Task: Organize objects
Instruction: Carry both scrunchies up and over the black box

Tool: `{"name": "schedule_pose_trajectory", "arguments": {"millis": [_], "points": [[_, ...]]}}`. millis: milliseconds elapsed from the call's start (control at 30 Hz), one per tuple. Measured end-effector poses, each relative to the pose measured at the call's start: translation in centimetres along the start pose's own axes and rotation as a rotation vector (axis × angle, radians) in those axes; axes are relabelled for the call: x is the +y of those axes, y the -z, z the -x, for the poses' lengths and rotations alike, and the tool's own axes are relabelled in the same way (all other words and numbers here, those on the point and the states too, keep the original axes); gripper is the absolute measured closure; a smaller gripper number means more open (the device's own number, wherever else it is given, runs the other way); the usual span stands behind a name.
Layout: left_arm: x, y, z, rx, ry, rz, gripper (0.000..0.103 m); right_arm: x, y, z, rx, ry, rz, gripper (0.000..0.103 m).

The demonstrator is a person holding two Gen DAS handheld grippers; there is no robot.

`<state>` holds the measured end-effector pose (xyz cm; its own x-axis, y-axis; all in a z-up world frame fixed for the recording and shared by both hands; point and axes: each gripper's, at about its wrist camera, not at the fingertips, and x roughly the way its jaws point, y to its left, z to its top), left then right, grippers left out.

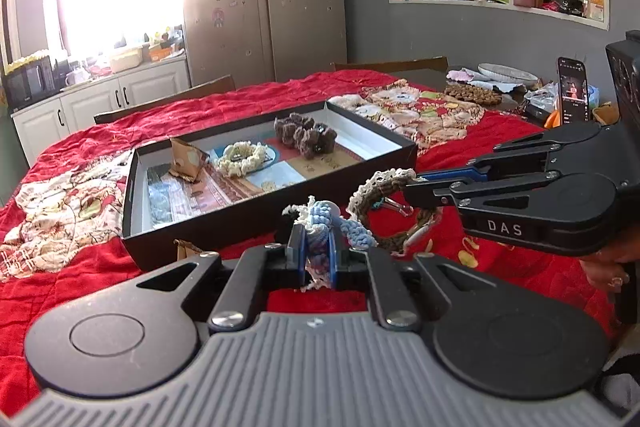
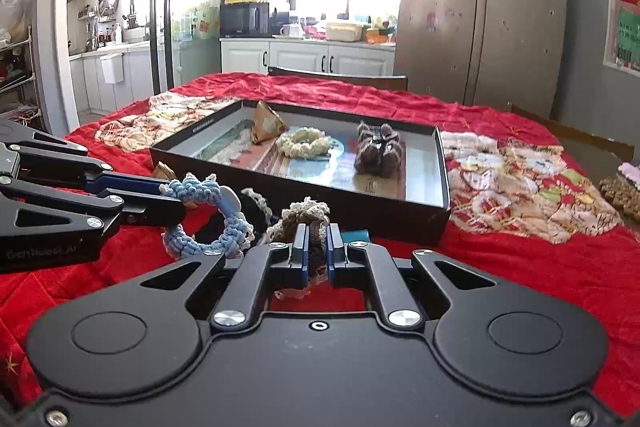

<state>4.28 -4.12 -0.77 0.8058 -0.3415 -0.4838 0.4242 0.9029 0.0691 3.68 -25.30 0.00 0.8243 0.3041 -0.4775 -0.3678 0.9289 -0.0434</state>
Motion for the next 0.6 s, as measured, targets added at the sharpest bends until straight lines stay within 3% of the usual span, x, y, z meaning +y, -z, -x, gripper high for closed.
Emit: {"name": "schedule_pose_trajectory", "arguments": {"millis": [600], "points": [[0.6,-1.4,2.5,-0.072,-0.033,0.0,0.09,0.2,-1.8,3.1,-0.091,0.007,0.022,0.095]]}}
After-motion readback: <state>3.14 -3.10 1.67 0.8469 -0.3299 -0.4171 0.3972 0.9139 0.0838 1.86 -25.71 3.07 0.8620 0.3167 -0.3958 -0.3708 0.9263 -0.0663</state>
